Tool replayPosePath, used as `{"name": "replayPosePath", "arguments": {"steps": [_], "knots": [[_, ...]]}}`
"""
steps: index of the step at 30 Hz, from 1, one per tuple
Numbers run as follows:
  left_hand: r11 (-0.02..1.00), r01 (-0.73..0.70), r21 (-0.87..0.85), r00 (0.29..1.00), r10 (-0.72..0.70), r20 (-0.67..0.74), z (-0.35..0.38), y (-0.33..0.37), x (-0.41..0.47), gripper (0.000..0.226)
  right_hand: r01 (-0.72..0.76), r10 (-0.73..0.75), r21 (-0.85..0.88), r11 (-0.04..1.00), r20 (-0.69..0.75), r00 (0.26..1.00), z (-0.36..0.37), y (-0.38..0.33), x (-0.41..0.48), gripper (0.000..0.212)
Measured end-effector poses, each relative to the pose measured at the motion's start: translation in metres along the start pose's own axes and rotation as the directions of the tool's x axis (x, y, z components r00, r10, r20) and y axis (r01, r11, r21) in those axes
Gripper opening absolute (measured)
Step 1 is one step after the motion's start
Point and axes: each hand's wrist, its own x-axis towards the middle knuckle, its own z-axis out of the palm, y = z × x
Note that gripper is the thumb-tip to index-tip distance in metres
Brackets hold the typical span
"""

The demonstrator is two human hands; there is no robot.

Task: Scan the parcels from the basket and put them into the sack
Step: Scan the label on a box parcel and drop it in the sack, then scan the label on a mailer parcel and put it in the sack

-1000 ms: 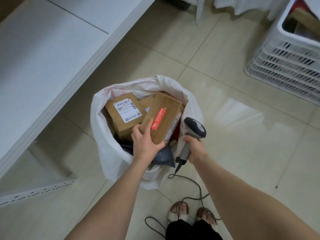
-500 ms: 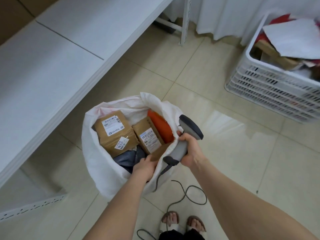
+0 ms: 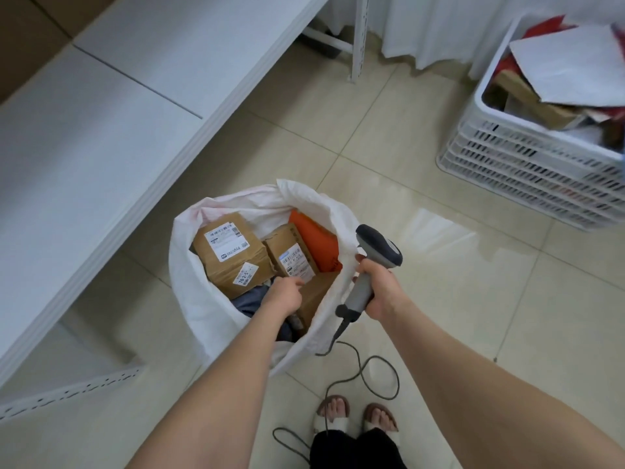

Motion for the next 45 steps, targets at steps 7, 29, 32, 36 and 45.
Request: {"name": "replayPosePath", "arguments": {"steps": [7,29,32,36,45], "knots": [[0.998,-0.014,-0.056,0.998,0.011,-0.066,-0.073,0.064,-0.067,0.046,0.020,-0.020,0.075,0.997,0.005,1.000,0.010,-0.046,-0.081,0.022],[0.932,-0.345,0.107,0.903,0.361,-0.233,-0.194,0.454,-0.196,0.039,0.209,-0.227,0.383,0.900,0.001,0.974,-0.088,-0.368,-0.233,0.012],[0.926,-0.364,0.104,0.901,0.378,-0.212,-0.172,0.524,-0.196,0.040,0.195,-0.218,0.418,0.887,0.008,0.976,-0.136,-0.417,-0.225,0.012],[0.909,-0.403,0.104,0.894,0.416,-0.166,-0.138,0.604,-0.191,0.040,0.216,-0.231,0.458,0.863,-0.023,0.973,-0.195,-0.472,-0.209,0.014],[0.880,-0.443,0.171,0.888,0.457,-0.052,-0.086,0.730,-0.142,0.044,0.223,-0.191,0.529,0.819,-0.115,0.975,-0.276,-0.547,-0.159,0.016]]}}
